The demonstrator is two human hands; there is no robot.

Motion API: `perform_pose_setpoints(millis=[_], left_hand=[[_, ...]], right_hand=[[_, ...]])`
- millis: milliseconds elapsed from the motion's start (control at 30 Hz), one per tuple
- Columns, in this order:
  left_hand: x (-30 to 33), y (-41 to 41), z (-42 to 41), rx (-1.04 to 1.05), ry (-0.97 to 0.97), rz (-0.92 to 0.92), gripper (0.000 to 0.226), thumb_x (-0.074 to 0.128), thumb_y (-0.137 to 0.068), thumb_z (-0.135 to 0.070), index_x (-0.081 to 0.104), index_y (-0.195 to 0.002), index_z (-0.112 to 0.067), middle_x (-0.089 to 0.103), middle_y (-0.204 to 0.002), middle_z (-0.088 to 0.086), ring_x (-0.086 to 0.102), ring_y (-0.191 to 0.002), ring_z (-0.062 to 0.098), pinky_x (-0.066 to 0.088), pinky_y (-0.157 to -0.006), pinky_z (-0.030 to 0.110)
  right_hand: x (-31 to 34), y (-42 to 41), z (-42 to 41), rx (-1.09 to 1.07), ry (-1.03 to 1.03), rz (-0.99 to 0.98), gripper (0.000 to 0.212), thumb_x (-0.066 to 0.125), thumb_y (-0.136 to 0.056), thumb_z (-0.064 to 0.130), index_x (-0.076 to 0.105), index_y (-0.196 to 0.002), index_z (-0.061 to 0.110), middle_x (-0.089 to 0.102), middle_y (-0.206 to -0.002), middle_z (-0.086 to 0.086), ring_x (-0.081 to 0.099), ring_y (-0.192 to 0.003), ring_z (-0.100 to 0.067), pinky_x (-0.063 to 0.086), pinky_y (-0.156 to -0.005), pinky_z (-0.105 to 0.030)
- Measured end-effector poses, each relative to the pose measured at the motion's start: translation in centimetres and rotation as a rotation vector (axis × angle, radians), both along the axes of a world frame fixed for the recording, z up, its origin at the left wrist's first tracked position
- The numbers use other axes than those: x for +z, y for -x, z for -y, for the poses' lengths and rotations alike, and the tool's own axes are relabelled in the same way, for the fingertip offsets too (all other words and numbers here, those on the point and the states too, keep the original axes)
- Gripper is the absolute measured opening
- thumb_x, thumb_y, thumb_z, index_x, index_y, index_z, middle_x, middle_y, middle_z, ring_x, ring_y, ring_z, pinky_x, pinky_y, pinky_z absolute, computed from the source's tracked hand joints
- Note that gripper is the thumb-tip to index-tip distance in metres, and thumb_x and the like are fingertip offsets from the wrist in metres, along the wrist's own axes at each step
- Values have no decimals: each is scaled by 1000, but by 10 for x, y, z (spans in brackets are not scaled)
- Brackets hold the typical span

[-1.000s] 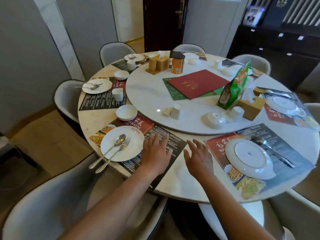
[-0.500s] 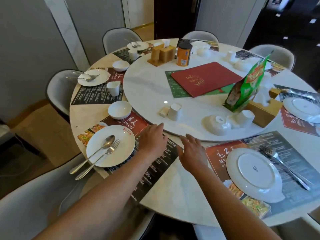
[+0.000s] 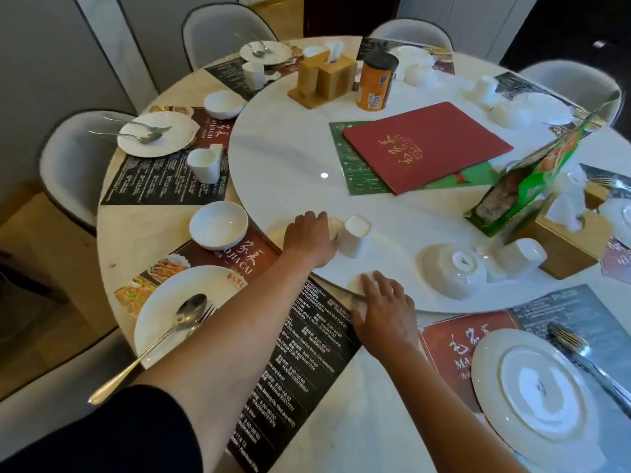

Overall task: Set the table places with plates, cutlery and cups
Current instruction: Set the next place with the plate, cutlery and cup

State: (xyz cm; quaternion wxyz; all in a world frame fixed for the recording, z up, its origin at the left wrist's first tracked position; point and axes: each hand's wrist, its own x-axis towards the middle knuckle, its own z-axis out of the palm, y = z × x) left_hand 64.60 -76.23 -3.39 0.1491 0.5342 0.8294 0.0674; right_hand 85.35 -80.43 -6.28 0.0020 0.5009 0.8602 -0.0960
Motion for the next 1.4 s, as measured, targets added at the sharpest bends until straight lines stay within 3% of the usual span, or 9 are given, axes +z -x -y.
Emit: perform_pose_setpoints(millis=[133,333,500,600,767,1033,1167,1300,1400], left_hand=[[-6,3,-5,30,-11,7,40,60,-95,-29,59,-130,-10,55,-126,12,54,-117,32,44,-89,39],[1,15,46,86,-42,56,43,56,-93,-12,54,-136,-16,53,-128,7,57,-115,30,48,-86,40],[0,8,109,-31,-109,8,50,62,-87,-3,59,-133,-23,60,-124,-2,56,-112,24,47,-85,36],[-6,7,128,-129,-57,-44,53,66,-85,0,61,-131,-25,59,-122,-3,55,-112,22,50,-86,37],[-10,5,134,-205,-2,-53,56,64,-84,6,62,-131,-24,59,-118,-1,54,-110,23,40,-74,30],[-17,4,130,-199,-32,-5,62,58,-85,11,62,-134,-26,61,-123,2,61,-106,29,53,-83,37],[-21,5,130,-206,-58,-18,60,58,-87,9,61,-135,-27,59,-123,3,60,-105,29,48,-78,33],[-27,5,131,-204,-72,-34,58,58,-85,10,63,-129,-26,59,-112,1,59,-96,26,48,-70,32],[-31,4,130,-182,-81,-39,53,59,-85,8,64,-127,-24,59,-107,1,56,-96,27,51,-74,36]], right_hand=[[-2,1,1,9,-15,16,60,53,-92,45,38,-146,24,38,-153,-2,37,-138,-31,38,-106,-44],[0,3,5,29,12,55,68,56,-87,48,31,-145,23,31,-153,-3,31,-139,-31,36,-109,-45],[5,6,21,114,7,-2,60,54,-91,48,37,-145,27,34,-154,-3,29,-142,-27,31,-113,-45],[5,10,41,239,9,-20,51,54,-92,52,52,-136,28,48,-143,0,42,-129,-23,38,-105,-41],[-3,5,51,215,131,-53,53,51,-94,56,49,-142,33,45,-146,8,44,-127,-17,43,-102,-36],[-2,2,46,235,151,-46,55,55,-92,53,50,-143,34,45,-147,9,43,-127,-15,46,-100,-34],[9,6,40,212,181,-61,40,57,-91,48,61,-128,33,56,-130,10,54,-114,-14,53,-88,-33],[31,24,8,78,-76,-196,30,59,-92,42,63,-114,22,59,-109,0,57,-101,-22,52,-71,-35],[53,45,-32,6,-222,-217,55,67,-86,41,48,-133,21,49,-129,-9,48,-113,-30,52,-77,-41]])
